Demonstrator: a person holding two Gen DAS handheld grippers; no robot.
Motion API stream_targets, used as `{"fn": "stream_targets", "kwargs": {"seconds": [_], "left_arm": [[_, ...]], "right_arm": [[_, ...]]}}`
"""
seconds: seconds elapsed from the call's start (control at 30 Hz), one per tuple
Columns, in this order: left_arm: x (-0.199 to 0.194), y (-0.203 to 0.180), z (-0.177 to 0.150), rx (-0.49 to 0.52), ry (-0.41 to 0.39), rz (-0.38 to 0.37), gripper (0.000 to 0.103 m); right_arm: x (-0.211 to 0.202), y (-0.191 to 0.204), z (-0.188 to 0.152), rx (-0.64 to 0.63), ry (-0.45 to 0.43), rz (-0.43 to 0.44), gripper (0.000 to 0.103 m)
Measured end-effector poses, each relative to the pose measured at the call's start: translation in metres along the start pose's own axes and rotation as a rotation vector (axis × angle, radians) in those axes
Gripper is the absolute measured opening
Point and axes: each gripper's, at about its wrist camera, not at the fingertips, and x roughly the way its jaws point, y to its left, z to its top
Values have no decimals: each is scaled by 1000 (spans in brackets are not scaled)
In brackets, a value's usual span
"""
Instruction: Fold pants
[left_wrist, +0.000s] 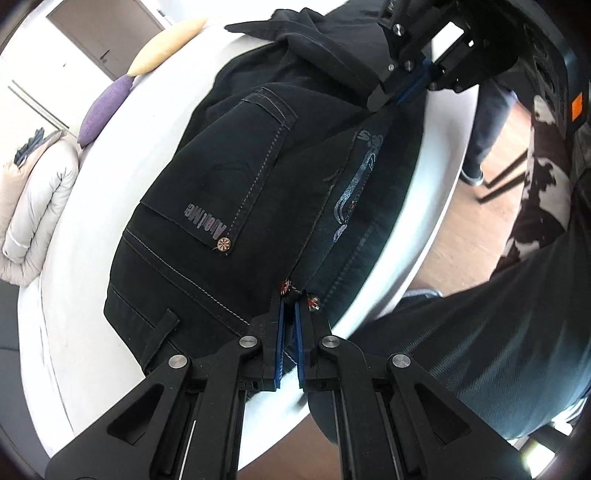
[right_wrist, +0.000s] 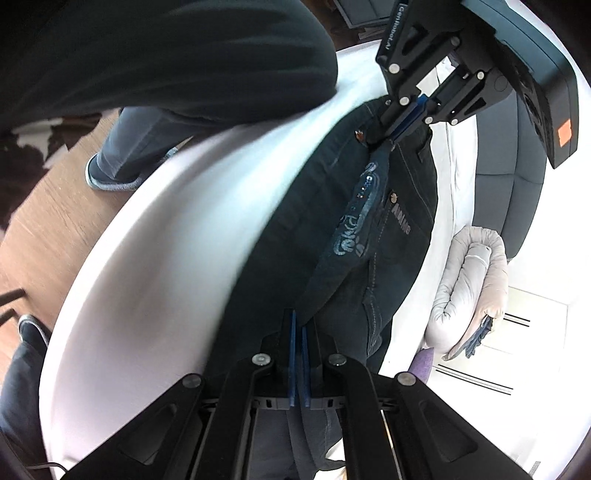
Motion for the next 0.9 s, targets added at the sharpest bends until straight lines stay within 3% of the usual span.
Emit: {"fn": "stream_targets", "kwargs": {"seconds": [0.27, 0.57, 0.7, 0.8, 0.9], "left_arm": [[11, 9, 15, -1, -1, -10, 4], [16, 10, 6, -111, -7, -8, 11], [3, 10, -2, -145, 62, -48, 13], [-16, 20, -4, -223, 60, -57, 13], [-35, 38, 7, -384, -56, -58, 13]], "right_arm": [[-25, 25, 17, 19, 19, -5, 4], [0, 21, 29, 48, 55, 9, 6], [5, 14, 34, 108, 68, 20, 7], [9, 11, 38, 139, 77, 15, 7], [12, 11, 43, 169, 87, 3, 7]]}}
